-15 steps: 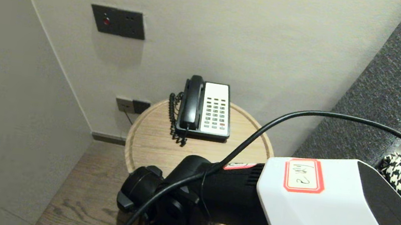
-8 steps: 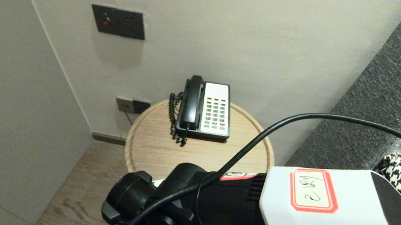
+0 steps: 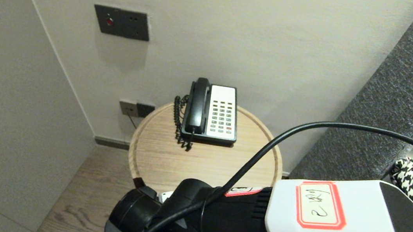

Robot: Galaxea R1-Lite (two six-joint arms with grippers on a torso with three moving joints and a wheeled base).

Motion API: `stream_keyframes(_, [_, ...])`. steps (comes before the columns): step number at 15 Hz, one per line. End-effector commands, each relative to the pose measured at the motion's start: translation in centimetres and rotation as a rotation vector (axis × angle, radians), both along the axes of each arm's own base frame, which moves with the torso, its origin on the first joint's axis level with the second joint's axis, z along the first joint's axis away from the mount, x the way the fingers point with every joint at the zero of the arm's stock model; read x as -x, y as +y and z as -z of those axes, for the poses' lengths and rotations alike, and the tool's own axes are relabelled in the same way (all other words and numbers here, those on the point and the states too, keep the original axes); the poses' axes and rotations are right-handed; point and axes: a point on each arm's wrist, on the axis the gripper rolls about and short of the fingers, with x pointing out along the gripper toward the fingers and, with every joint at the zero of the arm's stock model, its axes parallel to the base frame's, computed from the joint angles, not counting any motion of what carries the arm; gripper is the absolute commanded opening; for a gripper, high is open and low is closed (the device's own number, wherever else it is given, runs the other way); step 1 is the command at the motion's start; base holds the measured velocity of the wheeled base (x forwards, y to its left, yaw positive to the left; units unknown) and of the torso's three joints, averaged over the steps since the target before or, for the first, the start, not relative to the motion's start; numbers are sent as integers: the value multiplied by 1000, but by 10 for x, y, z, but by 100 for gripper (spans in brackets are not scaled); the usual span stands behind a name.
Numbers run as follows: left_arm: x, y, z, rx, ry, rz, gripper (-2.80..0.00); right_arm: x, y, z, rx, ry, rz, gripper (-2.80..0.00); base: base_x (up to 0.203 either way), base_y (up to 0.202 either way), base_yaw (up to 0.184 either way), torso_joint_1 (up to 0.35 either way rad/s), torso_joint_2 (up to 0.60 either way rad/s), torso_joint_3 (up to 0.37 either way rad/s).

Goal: Put the remote controls on the table in the drawer one by one

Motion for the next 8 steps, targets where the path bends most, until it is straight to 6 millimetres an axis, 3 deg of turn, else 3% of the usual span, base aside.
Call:
stream_keyframes(1, [0,0,0,-1,1,0,-280,0,-1,5,1,-8,15,-280,0,0,0,0,0,0])
stream_keyframes(8, [0,0,0,0,1,0,-280,-3,2,12,-2,-65,32,-280,0,0,0,0,0,0])
